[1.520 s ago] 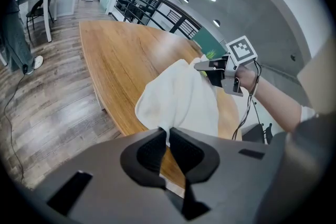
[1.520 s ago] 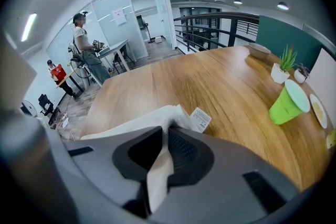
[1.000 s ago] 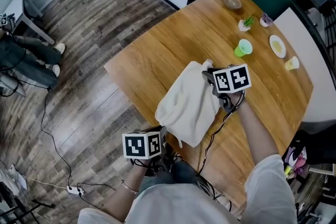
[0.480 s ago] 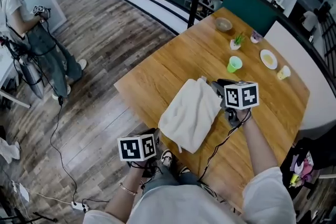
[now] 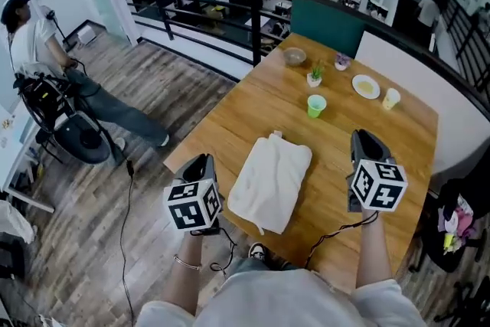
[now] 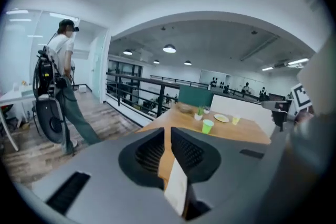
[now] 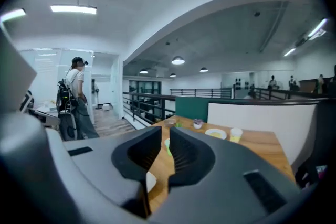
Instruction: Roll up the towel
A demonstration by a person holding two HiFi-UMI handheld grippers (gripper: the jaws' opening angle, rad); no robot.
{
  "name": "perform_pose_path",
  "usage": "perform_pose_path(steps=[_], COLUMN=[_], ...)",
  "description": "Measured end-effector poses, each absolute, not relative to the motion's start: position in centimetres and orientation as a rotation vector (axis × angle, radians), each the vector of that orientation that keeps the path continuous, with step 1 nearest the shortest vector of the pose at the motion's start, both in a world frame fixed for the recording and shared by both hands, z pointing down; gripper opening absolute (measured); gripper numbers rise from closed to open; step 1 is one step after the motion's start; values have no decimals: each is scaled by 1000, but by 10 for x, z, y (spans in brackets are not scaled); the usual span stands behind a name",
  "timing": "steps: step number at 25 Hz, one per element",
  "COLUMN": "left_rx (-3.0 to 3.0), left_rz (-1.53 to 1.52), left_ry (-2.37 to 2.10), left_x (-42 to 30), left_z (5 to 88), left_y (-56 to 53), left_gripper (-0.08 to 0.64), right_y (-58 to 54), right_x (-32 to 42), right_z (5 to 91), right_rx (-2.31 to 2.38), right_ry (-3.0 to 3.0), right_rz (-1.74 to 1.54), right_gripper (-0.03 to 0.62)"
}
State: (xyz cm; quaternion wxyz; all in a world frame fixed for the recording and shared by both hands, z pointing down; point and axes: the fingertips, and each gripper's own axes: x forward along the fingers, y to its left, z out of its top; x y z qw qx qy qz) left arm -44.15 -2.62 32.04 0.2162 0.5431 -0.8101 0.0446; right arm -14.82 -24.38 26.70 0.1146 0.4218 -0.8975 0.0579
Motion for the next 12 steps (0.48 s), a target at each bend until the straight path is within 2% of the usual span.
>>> perform_pose_path(steps=[6, 12], left_rx=[1585, 1678], left_rz=[101, 87], left_ry=[-2388, -2469], left_x=[-448, -440], left_z=[282, 272], left_y=[-48, -57], left_gripper=[5, 5], right_y=[-220, -205], right_x=[-69, -38], right_z=[255, 268], right_rx=[1540, 1641], right_ry=[-2595, -2558], right_rz=[155, 139], right_gripper=[2, 0])
